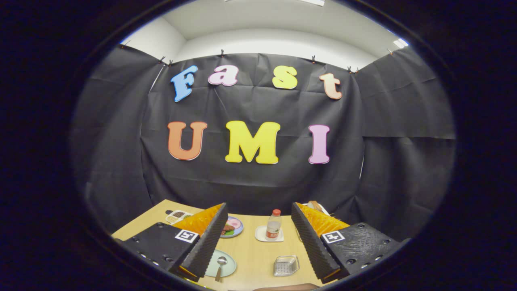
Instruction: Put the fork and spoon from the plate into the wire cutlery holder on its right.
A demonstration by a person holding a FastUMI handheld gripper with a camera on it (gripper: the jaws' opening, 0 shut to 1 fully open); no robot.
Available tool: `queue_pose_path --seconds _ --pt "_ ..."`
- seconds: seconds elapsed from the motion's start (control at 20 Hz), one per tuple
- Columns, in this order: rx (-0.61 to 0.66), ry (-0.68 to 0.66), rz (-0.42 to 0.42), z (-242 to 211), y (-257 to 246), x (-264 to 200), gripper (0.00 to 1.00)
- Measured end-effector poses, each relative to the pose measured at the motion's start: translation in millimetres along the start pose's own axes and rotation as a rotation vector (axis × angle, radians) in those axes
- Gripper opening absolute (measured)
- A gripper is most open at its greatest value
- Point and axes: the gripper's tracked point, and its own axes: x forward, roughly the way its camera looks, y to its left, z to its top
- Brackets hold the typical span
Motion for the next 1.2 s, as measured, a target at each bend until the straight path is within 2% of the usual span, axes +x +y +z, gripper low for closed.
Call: queue_pose_path --seconds 0.2,0.45,0.7,0.9,1.2 --pt "-0.021 0.117 0.02 -54.6 26.1 30.1 0.95" --pt "-0.06 0.339 0.085 -144.0 69.3 61.5 0.95" --pt "-0.102 0.555 0.119 -229.5 104.6 69.9 0.95" --pt "-0.126 0.726 0.149 -293.0 128.8 59.7 0.93" --pt "-0.119 0.875 0.159 -333.5 143.8 57.6 0.84"
